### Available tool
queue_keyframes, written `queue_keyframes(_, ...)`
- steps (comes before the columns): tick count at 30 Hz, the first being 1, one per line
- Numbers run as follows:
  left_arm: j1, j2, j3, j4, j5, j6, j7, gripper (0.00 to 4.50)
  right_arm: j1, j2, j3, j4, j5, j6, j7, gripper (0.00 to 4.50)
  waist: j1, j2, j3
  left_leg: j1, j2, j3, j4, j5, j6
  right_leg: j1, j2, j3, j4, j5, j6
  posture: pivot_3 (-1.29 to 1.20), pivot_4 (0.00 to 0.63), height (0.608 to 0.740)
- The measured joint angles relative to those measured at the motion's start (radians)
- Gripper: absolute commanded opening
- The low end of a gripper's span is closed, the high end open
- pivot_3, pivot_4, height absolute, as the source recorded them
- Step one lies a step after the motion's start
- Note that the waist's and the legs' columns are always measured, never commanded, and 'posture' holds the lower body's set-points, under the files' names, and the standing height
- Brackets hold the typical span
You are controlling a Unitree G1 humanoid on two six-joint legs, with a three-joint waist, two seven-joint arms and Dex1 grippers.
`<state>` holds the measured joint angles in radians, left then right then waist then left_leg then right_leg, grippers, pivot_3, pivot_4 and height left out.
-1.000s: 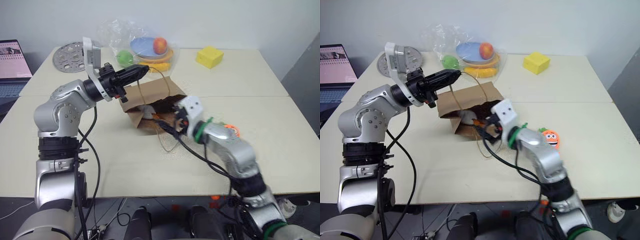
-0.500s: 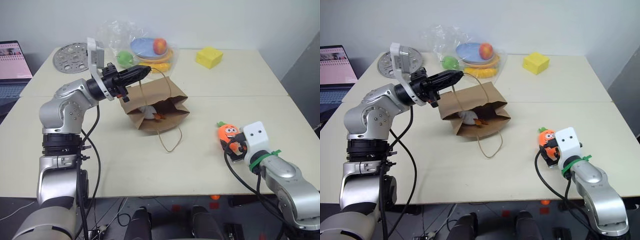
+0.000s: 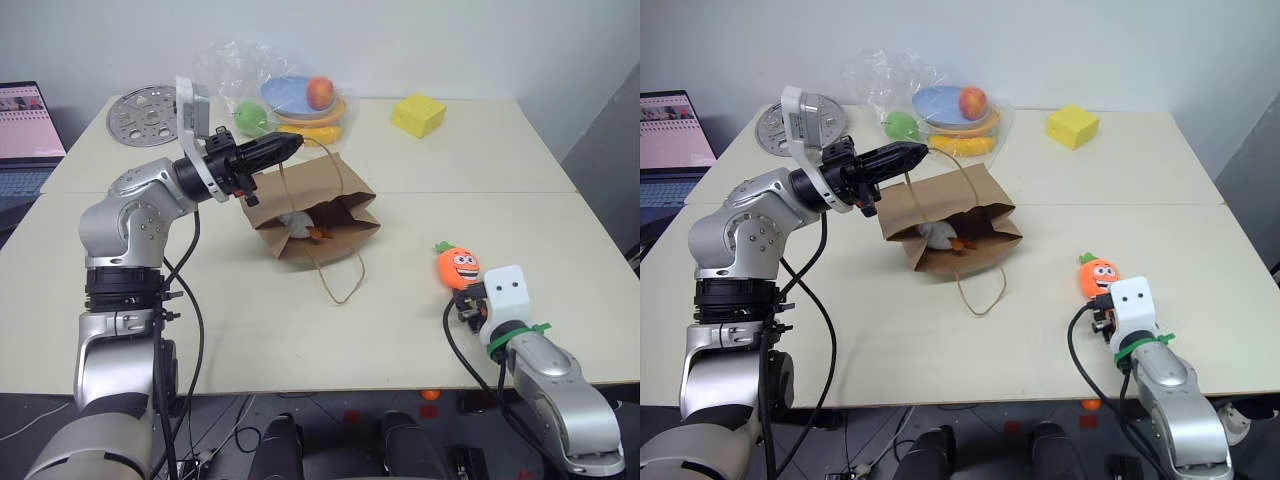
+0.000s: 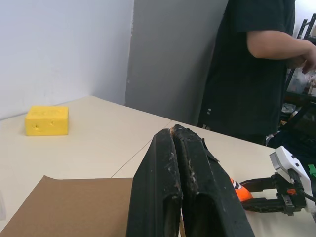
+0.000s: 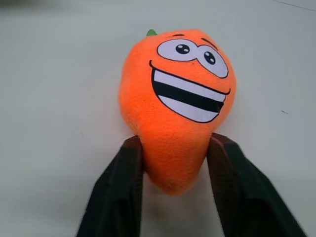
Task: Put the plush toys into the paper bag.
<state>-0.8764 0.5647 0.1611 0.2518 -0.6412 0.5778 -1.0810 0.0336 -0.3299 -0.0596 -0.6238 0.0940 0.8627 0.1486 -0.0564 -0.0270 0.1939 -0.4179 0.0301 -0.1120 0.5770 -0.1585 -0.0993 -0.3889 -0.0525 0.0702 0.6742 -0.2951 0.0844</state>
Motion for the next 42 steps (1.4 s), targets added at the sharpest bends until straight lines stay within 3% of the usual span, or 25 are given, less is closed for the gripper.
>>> queue_keyframes(3, 0.001, 0.003, 0.000, -0.010, 0.000, 0.001, 0.000, 0.00, -0.007, -0.006, -0.006, 0.001, 0.000, -0.010, 0.005, 0.02, 0.000, 0.000, 0.000, 0.000, 0.000, 0.000, 0.000, 0.000, 0.000, 0.000, 0.000, 0.000, 0.000, 0.000, 0.000, 0.00, 0.150, 0.740)
queue_keyframes(7, 0.005, 0.009, 0.002, -0.011, 0.000, 0.001, 0.000, 0.00, -0.035, -0.041, -0.008, 0.000, 0.032, -0.075, 0.082, 0.02, -0.001, 0.000, 0.000, 0.000, 0.000, 0.000, 0.000, 0.000, 0.000, 0.000, 0.000, 0.000, 0.000, 0.000, 0.000, 0.00, 0.150, 0.740)
queue_keyframes(11, 0.005, 0.013, 0.002, -0.012, 0.000, 0.001, 0.000, 0.00, -0.167, -0.067, 0.001, -0.060, 0.239, -0.034, 0.268, 0.02, -0.005, 0.000, 0.000, 0.001, 0.000, -0.001, 0.000, 0.000, 0.000, 0.000, 0.000, 0.000, 0.001, 0.000, 0.000, 0.00, 0.150, 0.740)
queue_keyframes(14, 0.004, 0.013, 0.002, -0.011, 0.000, 0.002, 0.001, 0.00, -0.261, -0.058, 0.025, -0.077, 0.324, 0.019, 0.304, 0.02, -0.001, 0.000, 0.000, 0.000, 0.000, -0.001, 0.000, 0.000, 0.000, 0.001, 0.000, -0.001, 0.001, 0.000, 0.000, 0.00, 0.150, 0.740)
queue_keyframes(26, 0.002, 0.009, 0.002, -0.039, -0.003, 0.026, 0.020, 0.00, -0.428, 0.110, 0.242, 0.149, 0.234, 0.040, 0.153, 0.02, -0.001, 0.000, 0.000, 0.000, 0.000, -0.001, 0.000, 0.000, 0.000, 0.000, 0.000, -0.001, 0.002, 0.001, -0.002, 0.00, 0.150, 0.740)
queue_keyframes(35, 0.012, 0.011, 0.003, -0.067, -0.018, 0.047, 0.030, 0.00, -0.532, 0.213, 0.256, 0.361, 0.150, -0.040, 0.072, 0.02, -0.001, 0.000, 0.000, 0.000, 0.000, -0.001, 0.000, 0.000, 0.000, 0.000, 0.000, -0.001, 0.003, 0.001, -0.002, 0.00, 0.150, 0.740)
queue_keyframes(42, 0.024, 0.001, 0.001, -0.119, -0.042, 0.076, 0.029, 0.00, -0.743, 0.351, 0.237, 0.684, 0.109, -0.191, 0.042, 0.02, -0.011, 0.000, 0.000, 0.001, 0.000, -0.002, -0.001, 0.000, 0.000, -0.001, 0.000, -0.001, 0.005, 0.001, -0.002, 0.00, 0.150, 0.740)
